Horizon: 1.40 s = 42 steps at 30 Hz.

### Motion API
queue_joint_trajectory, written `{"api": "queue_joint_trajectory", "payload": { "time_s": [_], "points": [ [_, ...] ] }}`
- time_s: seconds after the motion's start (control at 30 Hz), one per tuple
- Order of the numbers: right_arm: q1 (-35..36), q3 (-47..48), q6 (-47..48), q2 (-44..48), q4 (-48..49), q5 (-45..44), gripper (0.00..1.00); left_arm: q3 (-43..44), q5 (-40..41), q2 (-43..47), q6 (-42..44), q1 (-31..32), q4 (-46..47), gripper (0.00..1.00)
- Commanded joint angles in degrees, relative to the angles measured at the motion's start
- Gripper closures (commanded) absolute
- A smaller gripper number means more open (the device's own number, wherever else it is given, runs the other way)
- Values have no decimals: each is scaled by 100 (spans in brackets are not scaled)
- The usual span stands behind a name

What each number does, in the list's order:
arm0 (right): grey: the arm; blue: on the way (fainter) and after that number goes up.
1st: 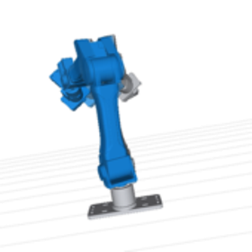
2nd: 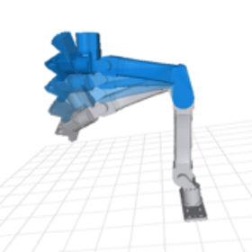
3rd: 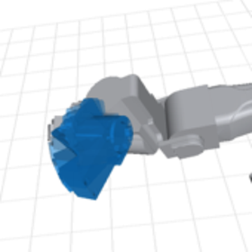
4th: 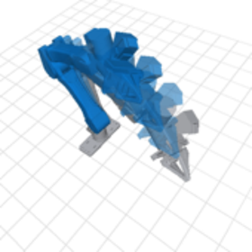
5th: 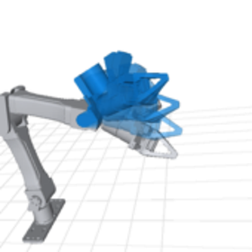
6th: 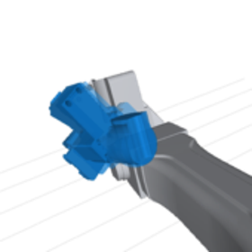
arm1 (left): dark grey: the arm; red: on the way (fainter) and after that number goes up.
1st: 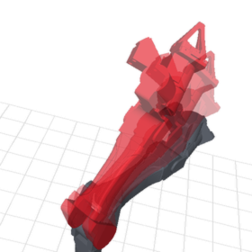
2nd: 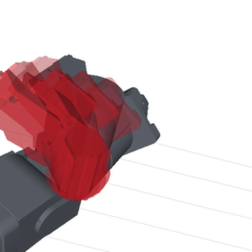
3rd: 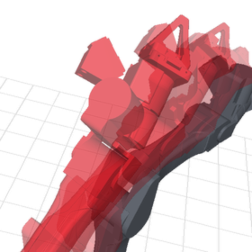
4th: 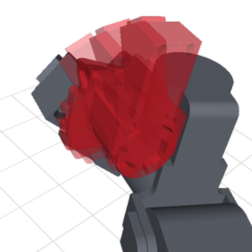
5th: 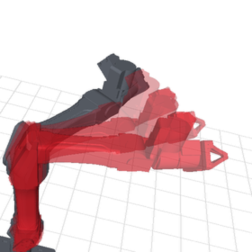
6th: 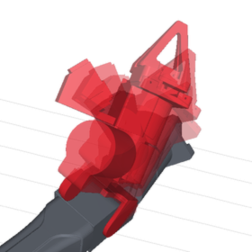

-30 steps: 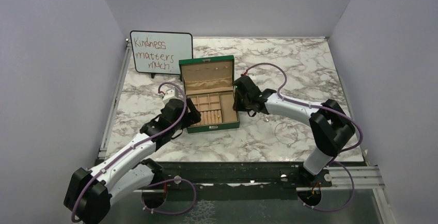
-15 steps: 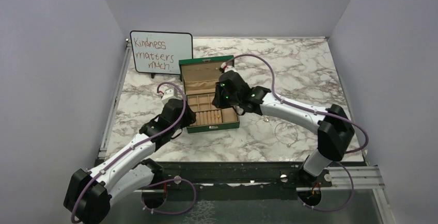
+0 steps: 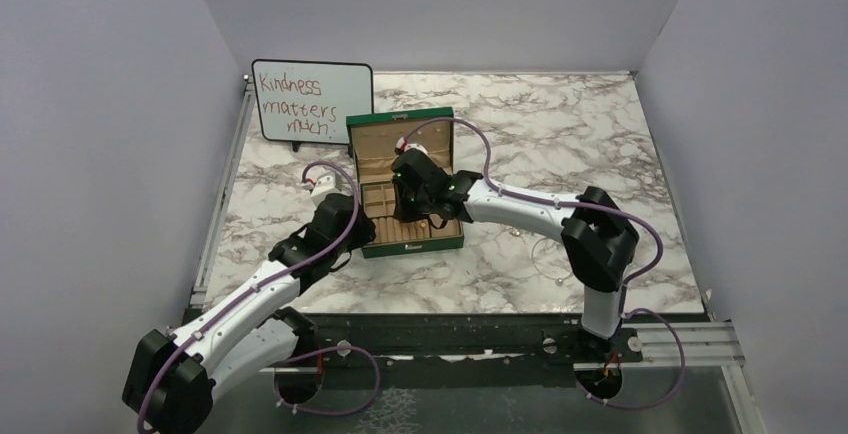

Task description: Organize the mixed jewelry

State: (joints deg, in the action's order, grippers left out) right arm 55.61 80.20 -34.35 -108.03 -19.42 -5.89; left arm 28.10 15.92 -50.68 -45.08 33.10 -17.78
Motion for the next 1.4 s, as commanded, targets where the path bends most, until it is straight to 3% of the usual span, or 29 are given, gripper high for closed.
{"api": "queue_joint_trajectory", "payload": {
  "time_s": [0.0, 1.37],
  "points": [
    [26, 205, 90, -155, -108, 58, 83, -38, 192, 82, 111, -23, -31, 52],
    [28, -356, -138, -24, -253, 257, 92, 19, 279, 88, 135, -26, -31, 52]
  ]
}}
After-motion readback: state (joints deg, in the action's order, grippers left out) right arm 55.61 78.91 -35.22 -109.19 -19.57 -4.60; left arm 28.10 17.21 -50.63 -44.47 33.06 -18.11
